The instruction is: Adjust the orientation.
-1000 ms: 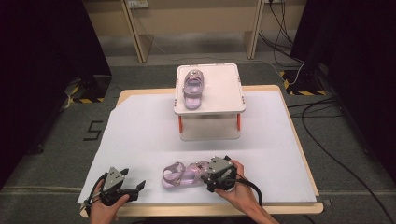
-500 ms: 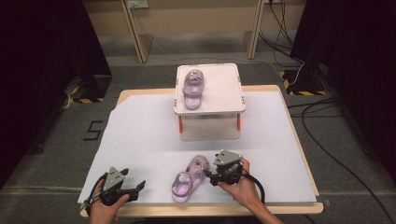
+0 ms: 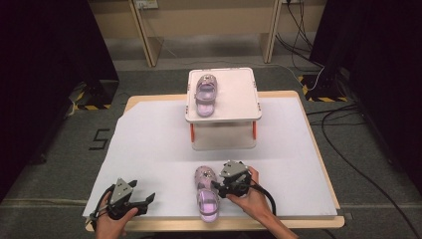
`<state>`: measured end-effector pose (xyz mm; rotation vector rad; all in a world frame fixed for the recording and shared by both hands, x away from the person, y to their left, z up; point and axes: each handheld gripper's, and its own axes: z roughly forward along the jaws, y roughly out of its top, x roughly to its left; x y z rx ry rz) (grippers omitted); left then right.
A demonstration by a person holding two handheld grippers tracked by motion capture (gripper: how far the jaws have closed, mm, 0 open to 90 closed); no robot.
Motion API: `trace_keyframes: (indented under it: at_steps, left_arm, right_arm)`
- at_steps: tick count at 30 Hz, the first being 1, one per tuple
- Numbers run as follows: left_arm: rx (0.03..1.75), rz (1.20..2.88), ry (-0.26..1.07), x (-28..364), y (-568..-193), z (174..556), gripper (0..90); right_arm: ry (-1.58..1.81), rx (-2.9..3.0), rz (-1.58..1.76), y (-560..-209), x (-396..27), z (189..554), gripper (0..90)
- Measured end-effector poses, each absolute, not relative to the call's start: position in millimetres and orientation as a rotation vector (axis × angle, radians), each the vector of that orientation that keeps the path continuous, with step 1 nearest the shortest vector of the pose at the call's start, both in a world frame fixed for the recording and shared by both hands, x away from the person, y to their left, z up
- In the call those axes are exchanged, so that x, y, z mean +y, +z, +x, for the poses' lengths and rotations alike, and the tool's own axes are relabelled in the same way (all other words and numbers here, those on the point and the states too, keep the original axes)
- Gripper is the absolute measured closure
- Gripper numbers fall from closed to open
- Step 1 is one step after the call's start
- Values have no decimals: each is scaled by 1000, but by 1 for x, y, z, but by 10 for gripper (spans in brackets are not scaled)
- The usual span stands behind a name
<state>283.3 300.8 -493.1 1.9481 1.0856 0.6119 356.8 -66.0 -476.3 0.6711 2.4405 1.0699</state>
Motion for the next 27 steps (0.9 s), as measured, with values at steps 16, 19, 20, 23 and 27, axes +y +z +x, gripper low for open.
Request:
trace_keyframes:
  at_steps: [16,19,20,23,27]
  left_arm:
    - [1099,1940,616,303,-493,283,172]
    - [1105,1940,617,303,-493,283,172]
    - [1105,1940,617,303,-493,283,172]
    - [1104,1946,616,303,-494,283,172]
    - [1106,1946,613,303,-494,284,172]
  right_arm:
    - [1323,2437,685,-444,-82,337,330]
    - [1351,2458,646,-442,-77,330,342]
    - [1351,2458,646,-442,-77,330,342]
    - [1341,2487,596,-444,-68,322,355]
    - [1324,2512,564,-447,-61,319,366]
